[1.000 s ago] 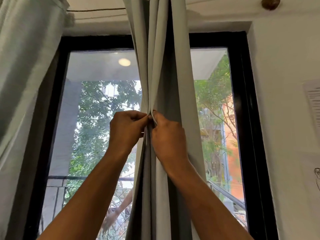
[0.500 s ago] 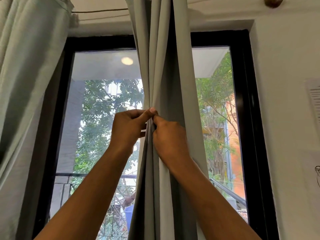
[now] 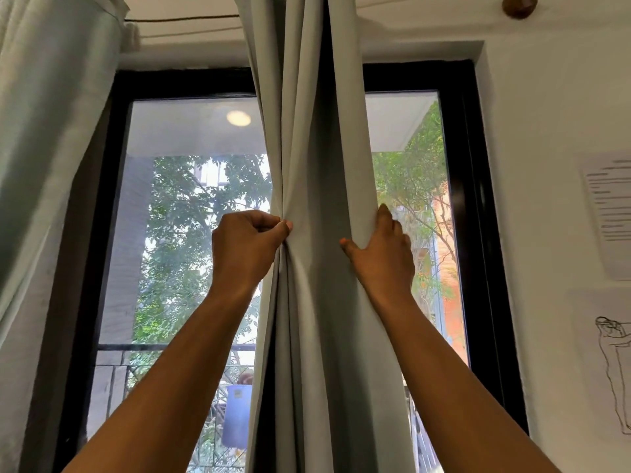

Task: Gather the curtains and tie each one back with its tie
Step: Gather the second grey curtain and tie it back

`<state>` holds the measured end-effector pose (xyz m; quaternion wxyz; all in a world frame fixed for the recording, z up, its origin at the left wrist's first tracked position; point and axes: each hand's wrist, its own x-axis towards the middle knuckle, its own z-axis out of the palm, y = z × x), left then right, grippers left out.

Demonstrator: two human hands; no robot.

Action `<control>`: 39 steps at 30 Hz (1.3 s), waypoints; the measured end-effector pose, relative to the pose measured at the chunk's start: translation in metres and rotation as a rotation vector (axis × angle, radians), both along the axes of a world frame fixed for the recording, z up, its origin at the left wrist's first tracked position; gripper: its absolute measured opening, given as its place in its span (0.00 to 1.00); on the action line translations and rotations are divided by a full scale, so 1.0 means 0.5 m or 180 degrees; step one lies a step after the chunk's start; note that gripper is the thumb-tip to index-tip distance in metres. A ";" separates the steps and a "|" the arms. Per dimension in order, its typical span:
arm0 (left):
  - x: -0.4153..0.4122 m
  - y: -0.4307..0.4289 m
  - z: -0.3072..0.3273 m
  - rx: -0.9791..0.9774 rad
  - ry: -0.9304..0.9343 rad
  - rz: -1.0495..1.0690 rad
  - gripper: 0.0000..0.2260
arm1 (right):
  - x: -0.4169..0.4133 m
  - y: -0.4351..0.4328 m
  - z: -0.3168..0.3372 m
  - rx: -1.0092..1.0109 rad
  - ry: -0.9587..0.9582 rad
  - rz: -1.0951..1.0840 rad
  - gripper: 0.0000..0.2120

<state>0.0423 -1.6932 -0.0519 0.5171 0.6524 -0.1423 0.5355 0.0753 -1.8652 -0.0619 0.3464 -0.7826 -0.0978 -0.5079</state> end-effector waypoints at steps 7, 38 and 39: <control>-0.012 0.007 -0.002 0.0115 -0.0072 0.0140 0.03 | -0.040 0.018 -0.030 0.0203 -0.1202 -0.0029 0.11; 0.018 -0.015 0.005 0.0002 0.0349 -0.0235 0.05 | 0.158 0.013 0.067 0.1519 0.1781 0.3141 0.25; 0.020 -0.012 0.004 0.0000 0.0327 -0.0214 0.05 | 0.165 0.016 0.065 0.1540 0.1624 0.3037 0.19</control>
